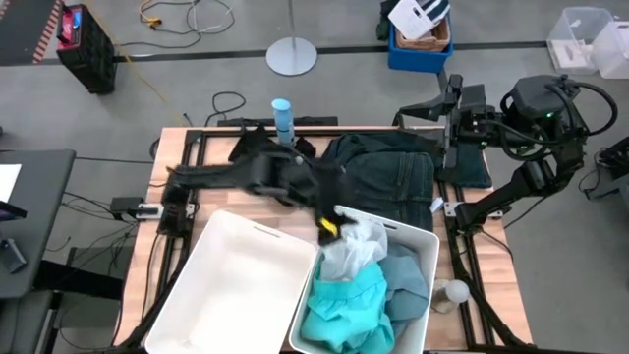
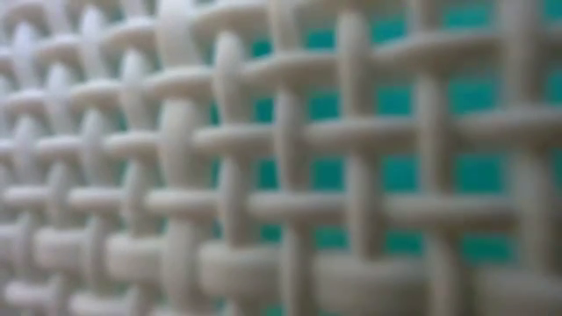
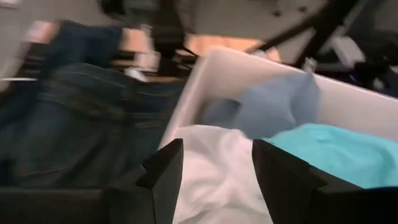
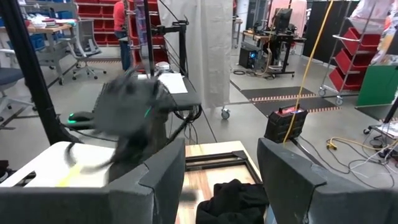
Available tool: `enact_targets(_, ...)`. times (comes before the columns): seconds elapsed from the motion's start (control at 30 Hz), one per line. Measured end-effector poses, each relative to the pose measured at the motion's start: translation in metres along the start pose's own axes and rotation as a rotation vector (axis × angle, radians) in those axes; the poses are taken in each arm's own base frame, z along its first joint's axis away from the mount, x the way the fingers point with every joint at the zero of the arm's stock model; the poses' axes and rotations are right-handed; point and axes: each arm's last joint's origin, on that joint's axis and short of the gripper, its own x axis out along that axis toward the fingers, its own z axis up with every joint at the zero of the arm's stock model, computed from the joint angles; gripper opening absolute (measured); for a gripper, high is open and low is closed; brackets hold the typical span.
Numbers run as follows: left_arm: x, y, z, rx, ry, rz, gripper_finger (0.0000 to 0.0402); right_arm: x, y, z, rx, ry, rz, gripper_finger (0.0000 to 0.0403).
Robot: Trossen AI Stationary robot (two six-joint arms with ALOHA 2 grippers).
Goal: Sort clothes
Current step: Put the black shirt into the left white bin
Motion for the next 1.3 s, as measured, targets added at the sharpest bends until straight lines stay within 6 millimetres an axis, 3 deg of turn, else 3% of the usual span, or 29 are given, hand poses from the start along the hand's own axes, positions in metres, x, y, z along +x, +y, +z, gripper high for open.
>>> enact_targets(0.13, -0.034, 0.018, 0.002, -0.023, 0.006, 0.101, 0.0190, 0.000, 0.000, 0.000, 0.001, 0.001, 0.000, 0.0219)
enact_targets(0.33, -0.069, 0.033, -0.004, -0.063, 0.065, 0.214, 0.0190, 0.010, 0.004, -0.004, -0.005, 0.039, 0.000, 0.0219)
enact_targets(0.83, -0.104, 0.059, -0.019, -0.180, 0.189, 0.360, 0.0190, 0.067, 0.006, -0.035, -0.063, 0.295, -0.077, 0.0219)
enact_targets(0.97, -0.125, 0.064, -0.019, -0.210, 0.149, 0.411, 0.0190, 0.075, -0.011, -0.051, -0.059, 0.460, -0.160, 0.0219)
enact_targets(1.13, -0.153, 0.069, -0.018, -0.227, 0.080, 0.471, 0.0190, 0.085, -0.049, -0.076, 0.054, 0.716, -0.199, 0.0219)
enact_targets(1.3, -0.168, 0.072, -0.019, -0.240, 0.052, 0.504, 0.0190, 0.100, -0.083, -0.088, 0.117, 0.797, -0.180, 0.0219)
